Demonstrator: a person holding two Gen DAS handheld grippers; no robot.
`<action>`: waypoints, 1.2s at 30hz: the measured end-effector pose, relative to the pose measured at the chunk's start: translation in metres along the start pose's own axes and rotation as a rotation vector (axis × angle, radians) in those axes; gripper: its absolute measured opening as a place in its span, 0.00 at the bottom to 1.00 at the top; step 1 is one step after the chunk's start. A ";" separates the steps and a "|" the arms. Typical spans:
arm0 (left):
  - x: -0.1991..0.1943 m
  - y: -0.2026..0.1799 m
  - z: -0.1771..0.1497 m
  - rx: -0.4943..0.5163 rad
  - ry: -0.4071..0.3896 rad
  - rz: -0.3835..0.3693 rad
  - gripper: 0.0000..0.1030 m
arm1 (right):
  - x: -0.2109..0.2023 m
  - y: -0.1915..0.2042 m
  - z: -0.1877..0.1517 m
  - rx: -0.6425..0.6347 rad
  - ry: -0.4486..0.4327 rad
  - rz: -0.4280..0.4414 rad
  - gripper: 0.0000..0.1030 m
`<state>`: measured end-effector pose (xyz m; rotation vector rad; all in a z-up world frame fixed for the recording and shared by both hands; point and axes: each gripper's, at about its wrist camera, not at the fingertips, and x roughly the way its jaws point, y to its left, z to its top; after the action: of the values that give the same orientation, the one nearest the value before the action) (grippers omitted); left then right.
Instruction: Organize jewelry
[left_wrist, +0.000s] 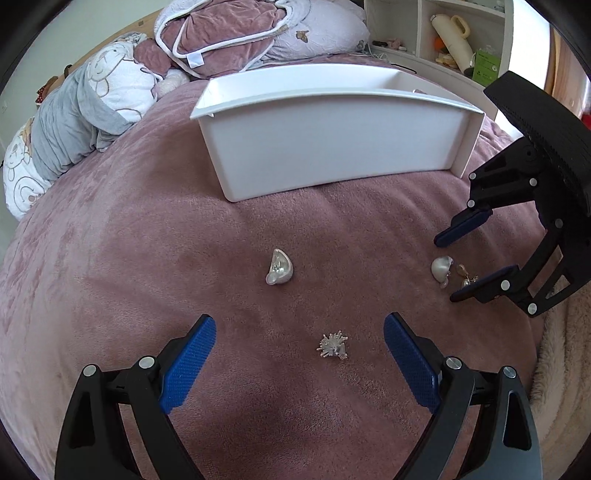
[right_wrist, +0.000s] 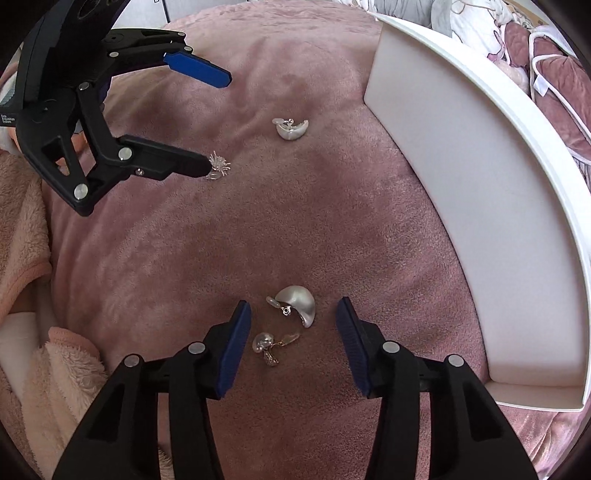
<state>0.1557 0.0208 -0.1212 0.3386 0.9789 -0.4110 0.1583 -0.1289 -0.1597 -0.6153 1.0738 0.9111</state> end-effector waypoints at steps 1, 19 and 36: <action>0.003 -0.001 -0.002 0.008 0.011 -0.006 0.91 | 0.001 -0.001 0.000 0.005 0.001 0.003 0.42; 0.017 -0.016 -0.015 0.070 0.058 -0.076 0.49 | 0.003 -0.012 0.008 0.041 -0.038 0.028 0.24; 0.003 -0.015 -0.006 -0.007 0.056 -0.068 0.21 | -0.054 -0.030 0.000 0.150 -0.221 -0.014 0.24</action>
<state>0.1461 0.0097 -0.1283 0.3130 1.0486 -0.4617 0.1743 -0.1610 -0.1097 -0.3880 0.9278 0.8567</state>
